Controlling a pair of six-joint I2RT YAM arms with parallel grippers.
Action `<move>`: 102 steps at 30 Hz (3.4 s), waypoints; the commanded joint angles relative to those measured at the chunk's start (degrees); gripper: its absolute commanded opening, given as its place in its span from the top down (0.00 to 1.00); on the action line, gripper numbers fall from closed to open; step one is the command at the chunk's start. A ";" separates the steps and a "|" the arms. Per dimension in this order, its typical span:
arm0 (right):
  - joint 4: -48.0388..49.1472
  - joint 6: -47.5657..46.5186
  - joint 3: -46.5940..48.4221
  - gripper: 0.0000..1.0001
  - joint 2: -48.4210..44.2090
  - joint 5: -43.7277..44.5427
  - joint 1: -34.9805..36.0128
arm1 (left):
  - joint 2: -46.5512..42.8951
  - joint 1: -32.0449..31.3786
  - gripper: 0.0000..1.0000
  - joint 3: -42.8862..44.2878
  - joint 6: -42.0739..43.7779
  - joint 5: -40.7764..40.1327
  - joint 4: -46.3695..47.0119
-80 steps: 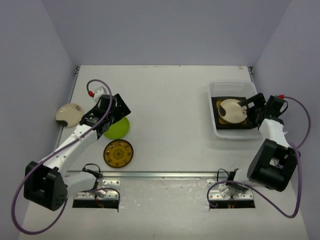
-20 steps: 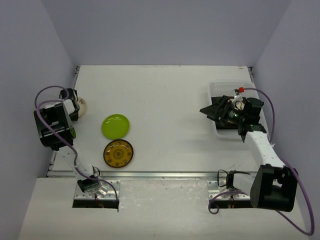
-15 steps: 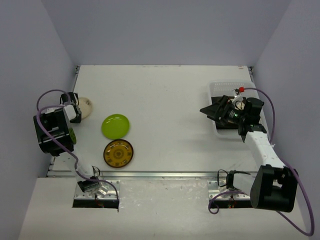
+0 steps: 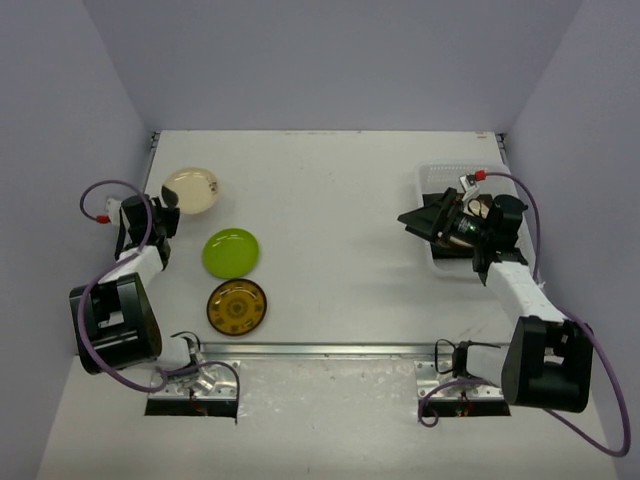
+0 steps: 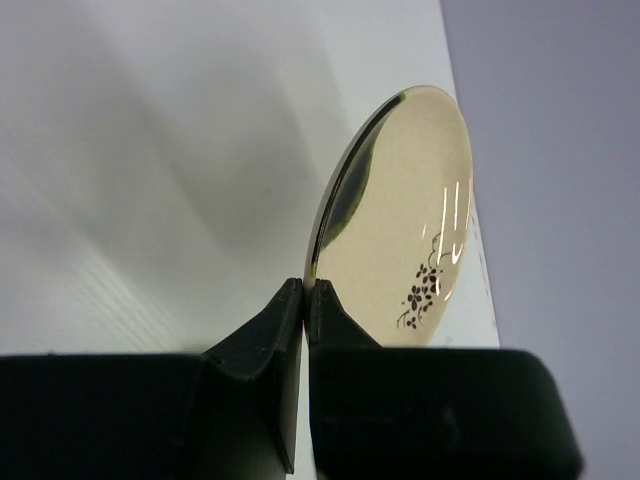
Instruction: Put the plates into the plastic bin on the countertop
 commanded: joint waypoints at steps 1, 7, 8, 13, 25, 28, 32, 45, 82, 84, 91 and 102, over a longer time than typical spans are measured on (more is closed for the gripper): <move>11.69 4.12 1.81 0.01 3.13 -4.45 3.83 | 0.44 -6.77 1.00 2.65 4.87 17.28 8.32; -5.55 -8.70 11.43 0.01 7.61 6.48 12.80 | -0.16 -19.52 1.00 2.29 6.38 25.88 11.62; -9.43 -10.92 13.57 0.01 9.02 9.88 14.06 | -0.64 -22.28 1.00 0.87 5.44 27.69 13.74; -8.63 -10.33 15.33 0.01 13.60 12.27 16.71 | -1.64 -29.32 1.00 -2.40 2.19 31.53 18.23; -2.27 -5.84 17.33 0.53 20.35 12.78 22.74 | -5.79 -35.83 1.00 0.45 7.45 28.95 11.78; -0.27 -3.95 17.43 0.95 21.13 12.68 23.58 | -5.60 -36.52 0.90 0.91 8.10 29.33 11.03; -1.01 -2.48 15.67 1.00 19.25 16.24 22.41 | -7.95 -36.58 0.30 2.94 11.25 25.16 3.32; -21.45 -4.94 5.91 1.00 0.36 37.19 -13.91 | -26.69 -36.58 0.00 7.67 20.65 -2.96 -28.13; -6.08 -1.51 4.94 0.01 -6.38 6.51 -8.77 | -8.19 -15.40 0.00 -5.99 6.73 -12.33 -26.25; -5.68 -1.45 4.75 0.01 -6.41 5.52 -8.77 | -5.37 -15.40 0.00 -5.72 6.68 -11.98 -25.11; -5.19 -2.77 4.97 0.01 -8.87 3.84 -8.68 | 0.20 -15.40 0.07 -5.23 5.71 -10.04 -23.69; 5.91 4.47 3.43 0.01 -9.94 -2.73 -8.68 | 3.19 -15.40 0.70 -5.28 6.70 -9.48 -23.32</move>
